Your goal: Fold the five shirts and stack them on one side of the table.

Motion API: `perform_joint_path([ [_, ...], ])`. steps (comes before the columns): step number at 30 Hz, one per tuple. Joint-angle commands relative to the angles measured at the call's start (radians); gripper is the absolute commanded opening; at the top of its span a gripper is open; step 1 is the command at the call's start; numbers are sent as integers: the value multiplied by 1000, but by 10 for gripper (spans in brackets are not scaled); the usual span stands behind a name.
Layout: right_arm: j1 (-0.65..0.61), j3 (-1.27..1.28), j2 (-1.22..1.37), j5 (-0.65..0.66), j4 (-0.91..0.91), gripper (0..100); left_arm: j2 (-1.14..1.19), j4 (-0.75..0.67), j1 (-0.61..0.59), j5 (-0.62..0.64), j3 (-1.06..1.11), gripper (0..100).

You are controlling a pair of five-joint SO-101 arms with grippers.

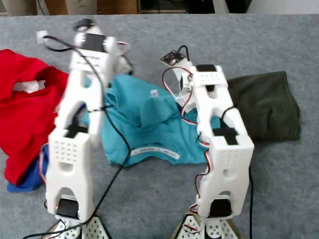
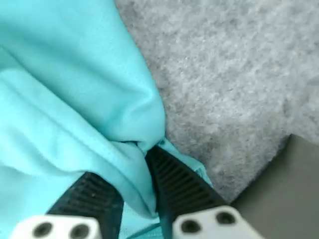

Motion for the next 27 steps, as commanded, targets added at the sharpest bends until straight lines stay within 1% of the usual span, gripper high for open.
perform_joint_path([
  [1, 38, 25, -15, 0, -58, 2, -108, 12, -34, 0, 52, 216],
  [5, 38, 25, -16, 0, -58, 2, -128, 3, 127, 107, 32, 225],
  [7, 38, 25, -16, 0, -58, 2, -101, -31, 184, 167, 18, 226],
  [10, 41, 25, -18, 0, -58, 2, -27, -78, 192, 269, 12, 225],
  [11, 41, 25, -18, 0, -58, 2, 5, -106, 190, 284, 11, 226],
  [16, 42, 25, -18, -2, -58, 2, 143, -212, 166, 302, 11, 225],
  [21, 47, 24, -19, -8, -58, 2, 237, -219, 189, 301, 11, 226],
  [27, 47, 24, -19, -9, -58, 2, 269, -213, 227, 301, 11, 225],
])
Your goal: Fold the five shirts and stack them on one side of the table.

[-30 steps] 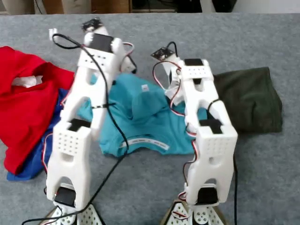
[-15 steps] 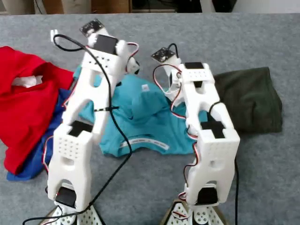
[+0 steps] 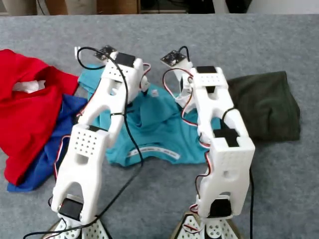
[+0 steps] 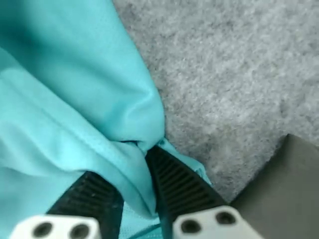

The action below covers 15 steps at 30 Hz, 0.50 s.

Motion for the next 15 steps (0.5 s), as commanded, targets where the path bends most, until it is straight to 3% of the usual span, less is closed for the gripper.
perform_joint_path([
  [1, 48, 4, -8, -9, -37, 2, -15, -2, 26, 12, -40, 225],
  [8, 56, 4, -8, -11, -37, 2, -5, 138, 29, 14, -150, 225],
  [15, 56, 4, -8, -11, -37, 2, 1, 164, 58, 9, -176, 225],
])
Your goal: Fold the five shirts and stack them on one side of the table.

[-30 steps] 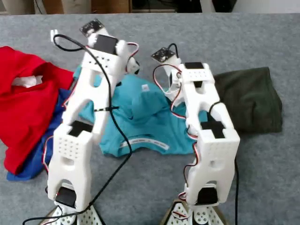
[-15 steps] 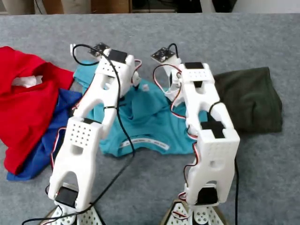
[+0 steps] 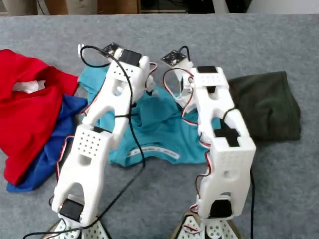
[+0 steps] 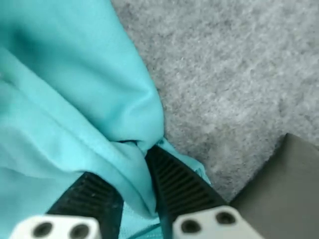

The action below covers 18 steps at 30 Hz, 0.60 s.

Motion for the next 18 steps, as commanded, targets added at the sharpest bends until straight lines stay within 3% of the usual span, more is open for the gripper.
perform_joint_path([
  [1, 50, 4, -8, -11, -37, 2, 2, 11, 17, 3, -26, 225],
  [11, 47, 4, -8, -11, -37, 2, 122, 14, 46, 2, -137, 223],
  [18, 48, -10, -4, -11, -31, 2, 165, 12, 41, -63, -196, 86],
])
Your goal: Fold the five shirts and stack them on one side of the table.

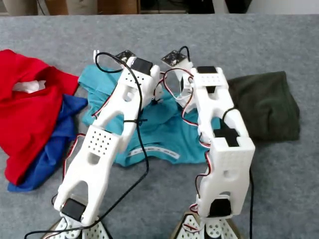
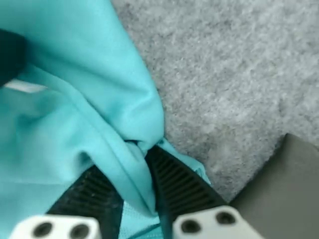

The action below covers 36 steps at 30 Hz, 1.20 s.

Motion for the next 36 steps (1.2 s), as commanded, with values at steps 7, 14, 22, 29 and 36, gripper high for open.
perform_joint_path([
  [7, 47, -10, -4, -11, -31, 2, 5, 12, -31, -15, -71, 71],
  [14, 47, -10, -4, -11, -31, 2, 1, 29, -46, -43, -71, 21],
  [22, 45, -8, -4, -11, -31, 2, -28, 60, -57, -98, -161, 18],
  [29, 47, -8, -4, -11, -31, 2, -209, 60, -84, -244, -192, 18],
  [36, 45, -8, -4, -8, -31, 2, -306, 60, -78, -247, -190, 18],
])
